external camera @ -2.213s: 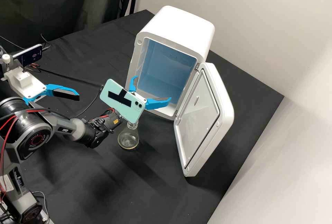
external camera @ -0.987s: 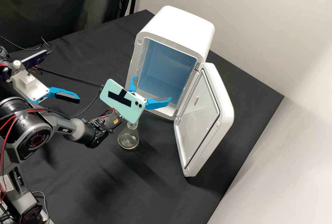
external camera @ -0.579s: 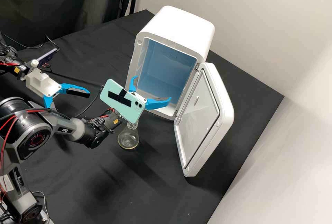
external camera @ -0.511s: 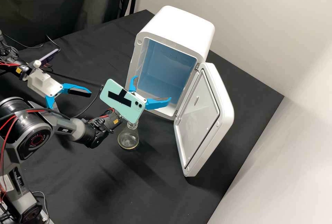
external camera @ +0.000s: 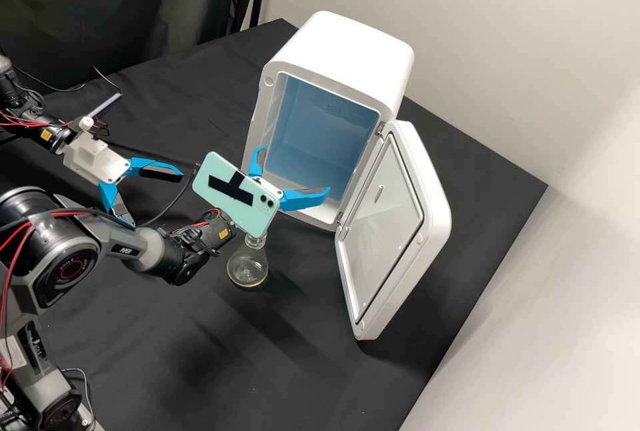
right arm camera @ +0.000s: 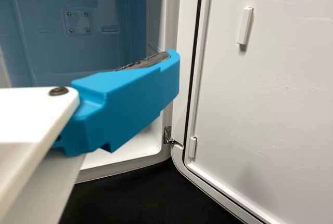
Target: Place the flask in the incubator
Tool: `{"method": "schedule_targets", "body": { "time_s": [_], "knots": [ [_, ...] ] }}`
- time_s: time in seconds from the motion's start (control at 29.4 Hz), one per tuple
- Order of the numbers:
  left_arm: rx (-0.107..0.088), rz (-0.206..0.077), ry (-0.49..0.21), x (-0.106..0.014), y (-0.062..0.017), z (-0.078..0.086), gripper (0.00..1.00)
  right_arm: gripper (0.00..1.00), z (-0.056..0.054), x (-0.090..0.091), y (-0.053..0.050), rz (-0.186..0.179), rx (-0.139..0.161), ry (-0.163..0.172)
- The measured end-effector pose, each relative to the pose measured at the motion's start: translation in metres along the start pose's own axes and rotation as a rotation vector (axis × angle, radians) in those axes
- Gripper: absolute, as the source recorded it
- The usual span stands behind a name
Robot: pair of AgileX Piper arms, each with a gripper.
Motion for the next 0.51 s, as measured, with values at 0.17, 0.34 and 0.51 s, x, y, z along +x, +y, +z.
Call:
{"method": "schedule_targets", "body": {
  "time_s": [0.17,0.34,0.51],
  "knots": [
    [-0.006,0.0,-0.001,0.0,0.0,0.0001,1.0,1.0,0.0,0.0,0.0,0.0,0.0,0.0],
    [-0.006,-0.002,-0.007,0.0,-0.0002,0.0006,1.0,1.0,0.0,0.0,0.0,0.0,0.0,0.0],
    [-0.005,-0.003,-0.012,0.0,-0.0003,0.0011,1.0,1.0,0.0,0.0,0.0,0.0,0.0,0.0]
  ]
}}
